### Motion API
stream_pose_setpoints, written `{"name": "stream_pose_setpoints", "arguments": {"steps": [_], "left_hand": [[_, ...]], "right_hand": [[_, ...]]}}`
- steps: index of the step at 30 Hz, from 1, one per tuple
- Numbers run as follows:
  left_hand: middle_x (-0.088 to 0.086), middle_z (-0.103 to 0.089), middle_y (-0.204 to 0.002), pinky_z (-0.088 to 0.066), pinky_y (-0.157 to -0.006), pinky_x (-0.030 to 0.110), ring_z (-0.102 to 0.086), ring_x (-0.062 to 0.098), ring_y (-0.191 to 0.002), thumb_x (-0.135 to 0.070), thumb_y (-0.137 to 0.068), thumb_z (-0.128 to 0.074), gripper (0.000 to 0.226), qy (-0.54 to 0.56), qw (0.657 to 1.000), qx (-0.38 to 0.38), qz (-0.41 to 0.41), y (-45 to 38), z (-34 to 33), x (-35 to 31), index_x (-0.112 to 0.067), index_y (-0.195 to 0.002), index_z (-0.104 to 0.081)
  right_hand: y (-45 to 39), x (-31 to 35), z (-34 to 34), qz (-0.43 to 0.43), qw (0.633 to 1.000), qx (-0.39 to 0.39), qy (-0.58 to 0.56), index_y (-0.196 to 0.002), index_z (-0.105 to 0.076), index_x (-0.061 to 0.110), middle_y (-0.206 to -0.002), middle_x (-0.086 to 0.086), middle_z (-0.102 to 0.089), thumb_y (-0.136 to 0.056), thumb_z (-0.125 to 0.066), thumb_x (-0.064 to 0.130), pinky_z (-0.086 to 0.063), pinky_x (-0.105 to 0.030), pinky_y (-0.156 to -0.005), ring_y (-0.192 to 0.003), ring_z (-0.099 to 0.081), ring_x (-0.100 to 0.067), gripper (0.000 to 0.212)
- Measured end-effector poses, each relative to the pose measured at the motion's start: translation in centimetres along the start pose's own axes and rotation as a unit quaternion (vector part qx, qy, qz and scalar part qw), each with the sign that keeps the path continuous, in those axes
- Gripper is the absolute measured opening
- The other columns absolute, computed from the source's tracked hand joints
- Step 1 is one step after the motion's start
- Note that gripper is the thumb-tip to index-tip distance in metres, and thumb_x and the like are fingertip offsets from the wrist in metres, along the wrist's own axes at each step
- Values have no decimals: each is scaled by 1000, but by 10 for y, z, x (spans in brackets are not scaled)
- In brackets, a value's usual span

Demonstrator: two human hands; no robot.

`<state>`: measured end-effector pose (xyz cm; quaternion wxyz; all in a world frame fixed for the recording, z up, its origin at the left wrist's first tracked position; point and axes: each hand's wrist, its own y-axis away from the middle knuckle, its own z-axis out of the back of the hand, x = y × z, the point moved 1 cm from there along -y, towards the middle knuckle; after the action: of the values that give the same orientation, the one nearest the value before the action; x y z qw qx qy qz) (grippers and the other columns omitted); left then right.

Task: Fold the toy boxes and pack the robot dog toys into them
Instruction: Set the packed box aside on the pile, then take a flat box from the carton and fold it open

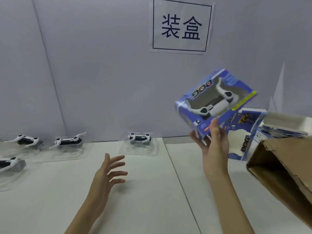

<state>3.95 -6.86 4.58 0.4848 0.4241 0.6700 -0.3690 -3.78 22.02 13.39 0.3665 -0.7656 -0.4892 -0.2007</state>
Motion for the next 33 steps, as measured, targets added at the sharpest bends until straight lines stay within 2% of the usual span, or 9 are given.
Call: {"name": "stream_pose_setpoints", "arguments": {"steps": [4,8,12,15,18,21,24,30,33], "left_hand": [[16,-73,-114,-53,-80,47,-70,32,-87,-62,-98,-42,63,-12,1000,11,1,-3,-3,4,-12,-112,-79],[12,-75,-108,-53,-80,47,-71,31,-85,-63,-98,-40,63,-31,999,24,-2,-3,-2,7,-16,-104,-82],[10,-76,-98,-53,-72,42,-69,29,-78,-56,-101,-41,60,-83,996,-1,-36,-6,-1,12,-14,-94,-83],[3,-75,-91,-52,-68,39,-65,24,-75,-55,-96,-45,54,-163,983,-26,-85,-3,-3,21,-19,-83,-82],[-6,-74,-90,-52,-70,38,-65,14,-72,-57,-95,-45,51,-220,971,-14,-96,-1,-3,30,-23,-81,-81],[-10,-72,-92,-51,-71,35,-65,9,-73,-57,-98,-44,48,-245,965,2,-98,-3,-1,35,-31,-79,-80],[-11,-71,-92,-50,-73,33,-65,8,-74,-58,-97,-44,48,-244,965,6,-97,-4,0,36,-32,-80,-80],[-11,-72,-92,-48,-74,29,-65,8,-74,-55,-99,-46,45,-245,964,9,-102,-4,-2,35,-32,-78,-79],[-10,-70,-92,-52,-76,39,-64,10,-75,-47,-103,-50,39,-262,959,3,-109,-4,-2,34,-34,-80,-79]], "right_hand": [[-14,3,25,82,991,-76,75,-145,-46,23,-132,-5,-65,-79,-82,50,-61,-32,-85,-113,-70,-15,80],[-18,-26,37,0,974,-44,222,-105,-73,14,-93,2,-76,-100,-67,28,-58,-23,-66,-83,-72,-15,16],[-7,-56,34,-21,932,14,361,-92,-74,15,-79,3,-75,-102,-62,14,-54,-26,-63,-68,-70,-15,16],[-11,-71,24,40,827,51,558,-99,-71,18,-117,0,-66,-101,-62,14,-50,-19,-67,-77,-68,-16,10],[-40,-72,5,38,650,93,753,-116,-63,9,-161,-17,-22,-101,-58,15,-55,-36,-81,-99,-65,-30,16],[-78,-51,-7,77,504,60,858,-125,-53,1,-165,-33,16,-97,-62,14,-53,-35,-81,-113,-58,-35,32],[-108,-30,-2,68,433,4,899,-132,-53,-4,-162,-41,1,-97,-65,20,-53,-31,-78,-112,-61,-33,45],[-107,-34,16,63,433,-17,899,-139,-54,-6,-150,-27,-34,-100,-57,8,-54,-35,-90,-116,-62,-36,41],[-83,-47,13,158,517,13,841,-132,-56,-6,-136,-24,-48,-98,-51,1,-51,-42,-94,-111,-59,-40,35]]}}
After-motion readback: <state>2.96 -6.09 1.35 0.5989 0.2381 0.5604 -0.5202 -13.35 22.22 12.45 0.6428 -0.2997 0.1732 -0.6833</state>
